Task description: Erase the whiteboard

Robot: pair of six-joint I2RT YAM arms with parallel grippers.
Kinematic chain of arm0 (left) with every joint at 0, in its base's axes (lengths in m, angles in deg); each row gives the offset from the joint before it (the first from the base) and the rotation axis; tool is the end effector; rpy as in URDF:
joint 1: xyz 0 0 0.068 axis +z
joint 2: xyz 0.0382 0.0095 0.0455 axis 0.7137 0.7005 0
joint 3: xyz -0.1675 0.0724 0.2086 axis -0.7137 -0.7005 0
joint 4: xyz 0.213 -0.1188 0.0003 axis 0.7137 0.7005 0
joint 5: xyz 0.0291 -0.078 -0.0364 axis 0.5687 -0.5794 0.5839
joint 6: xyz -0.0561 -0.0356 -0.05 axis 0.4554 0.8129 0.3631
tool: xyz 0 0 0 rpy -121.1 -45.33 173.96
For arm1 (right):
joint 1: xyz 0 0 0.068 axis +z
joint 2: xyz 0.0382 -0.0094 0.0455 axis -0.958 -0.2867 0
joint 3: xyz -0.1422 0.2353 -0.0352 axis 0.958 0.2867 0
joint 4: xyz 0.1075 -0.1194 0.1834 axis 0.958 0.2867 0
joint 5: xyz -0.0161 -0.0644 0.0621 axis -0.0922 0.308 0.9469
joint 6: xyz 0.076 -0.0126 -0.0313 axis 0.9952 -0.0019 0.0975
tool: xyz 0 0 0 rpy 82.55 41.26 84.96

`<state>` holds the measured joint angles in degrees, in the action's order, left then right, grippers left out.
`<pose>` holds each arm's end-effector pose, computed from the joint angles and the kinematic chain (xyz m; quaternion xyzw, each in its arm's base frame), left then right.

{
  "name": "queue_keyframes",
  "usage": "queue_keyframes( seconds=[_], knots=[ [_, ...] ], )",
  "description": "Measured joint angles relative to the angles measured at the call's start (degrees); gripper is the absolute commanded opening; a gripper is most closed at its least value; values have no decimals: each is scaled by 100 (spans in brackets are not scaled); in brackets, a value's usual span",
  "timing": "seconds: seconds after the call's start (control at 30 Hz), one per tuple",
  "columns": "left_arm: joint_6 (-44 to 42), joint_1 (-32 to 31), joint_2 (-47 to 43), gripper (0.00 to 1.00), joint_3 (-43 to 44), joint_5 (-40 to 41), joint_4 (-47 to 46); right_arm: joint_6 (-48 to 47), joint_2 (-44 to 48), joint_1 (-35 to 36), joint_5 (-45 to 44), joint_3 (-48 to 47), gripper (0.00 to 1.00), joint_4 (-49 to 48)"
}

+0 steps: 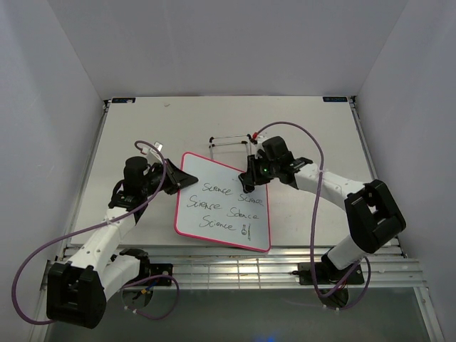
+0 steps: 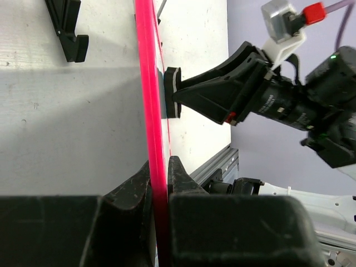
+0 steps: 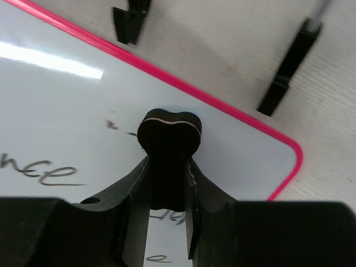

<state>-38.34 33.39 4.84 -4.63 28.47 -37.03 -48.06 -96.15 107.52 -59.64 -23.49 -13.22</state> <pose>0.2056 -0.0868 0.2374 -0.1159 0.8190 -0.4778 0.2957 0.2736 0.2051 0.2035 -0.1700 0.8883 0.2737 0.3273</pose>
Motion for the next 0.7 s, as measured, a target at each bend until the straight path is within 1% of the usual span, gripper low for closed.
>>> queue_keyframes(
  seconds=[0.07, 0.17, 0.23, 0.3, 0.43, 0.53, 0.7],
  knots=[
    [-11, 28, 9, 0, 2, -13, -4, -90, -149, 286, -101, -518, 14, 472],
    [-24, 35, 44, 0, 9, -26, -28, -173, -402, 778, -52, -1338, 14, 922],
    [-28, 35, 57, 0, 11, -31, -35, -212, -529, 1021, 63, -1687, 14, 927],
    [-24, 37, 61, 0, 11, -24, -28, -234, -562, 1113, 107, -1762, 14, 892],
    [-31, 35, 120, 0, 11, 9, -24, -129, -597, 817, 470, -1502, 14, 599],
    [-68, 28, 184, 0, 11, 22, -33, -44, -490, 431, 688, -1005, 14, 234],
    [-46, -4, 188, 0, 11, 9, -105, -33, -345, -321, 485, -326, 13, 291]
  ],
)
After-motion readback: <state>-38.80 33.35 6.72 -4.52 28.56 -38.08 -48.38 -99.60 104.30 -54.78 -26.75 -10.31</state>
